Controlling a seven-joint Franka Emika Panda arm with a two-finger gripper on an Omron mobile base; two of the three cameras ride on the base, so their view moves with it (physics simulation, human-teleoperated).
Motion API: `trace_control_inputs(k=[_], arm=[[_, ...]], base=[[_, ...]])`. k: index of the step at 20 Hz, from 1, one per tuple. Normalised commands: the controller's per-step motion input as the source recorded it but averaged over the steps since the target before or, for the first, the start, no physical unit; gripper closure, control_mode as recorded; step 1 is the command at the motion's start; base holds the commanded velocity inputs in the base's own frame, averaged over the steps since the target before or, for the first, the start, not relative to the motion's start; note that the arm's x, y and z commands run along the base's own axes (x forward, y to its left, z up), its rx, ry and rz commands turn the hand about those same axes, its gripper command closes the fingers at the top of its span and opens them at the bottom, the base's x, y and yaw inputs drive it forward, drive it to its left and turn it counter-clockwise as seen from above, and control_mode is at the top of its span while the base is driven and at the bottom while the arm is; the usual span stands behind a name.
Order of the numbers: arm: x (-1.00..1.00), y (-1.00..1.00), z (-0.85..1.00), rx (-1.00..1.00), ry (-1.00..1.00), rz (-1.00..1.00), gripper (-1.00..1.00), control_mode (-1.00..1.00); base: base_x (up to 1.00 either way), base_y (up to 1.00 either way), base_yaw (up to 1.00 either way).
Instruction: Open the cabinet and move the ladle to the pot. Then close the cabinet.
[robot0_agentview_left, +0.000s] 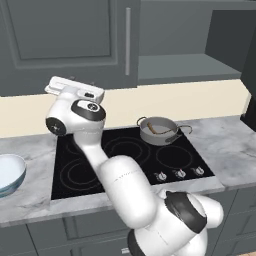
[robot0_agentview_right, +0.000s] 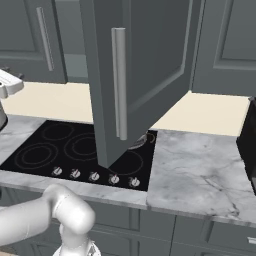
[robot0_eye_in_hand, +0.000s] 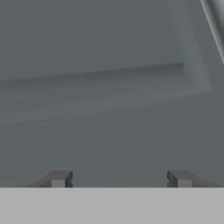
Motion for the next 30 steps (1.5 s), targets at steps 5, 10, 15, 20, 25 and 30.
trace_control_inputs(k=[5,10,15,20,25,30], arm=[[0.61,-0.39,0.05,0.0,0.0,0.13,-1.0,-1.0],[0.35,-0.29,0.19,0.01,0.0,0.11,-1.0,-1.0],[-0.98,-0.27,0.54,0.07,-0.09,0.07,-1.0,-1.0],[-1.0,-0.36,0.7,0.08,-0.04,0.01,-1.0,-1.0],[-1.0,-0.38,0.62,0.05,0.0,0.0,-1.0,-1.0],[-1.0,-0.55,0.3,0.0,0.03,0.0,-1.0,-1.0]], base=[[0.0,0.0,0.0],[0.0,0.0,0.0],[0.0,0.0,0.0],[0.0,0.0,0.0],[0.0,0.0,0.0],[0.0,0.0,0.0]])
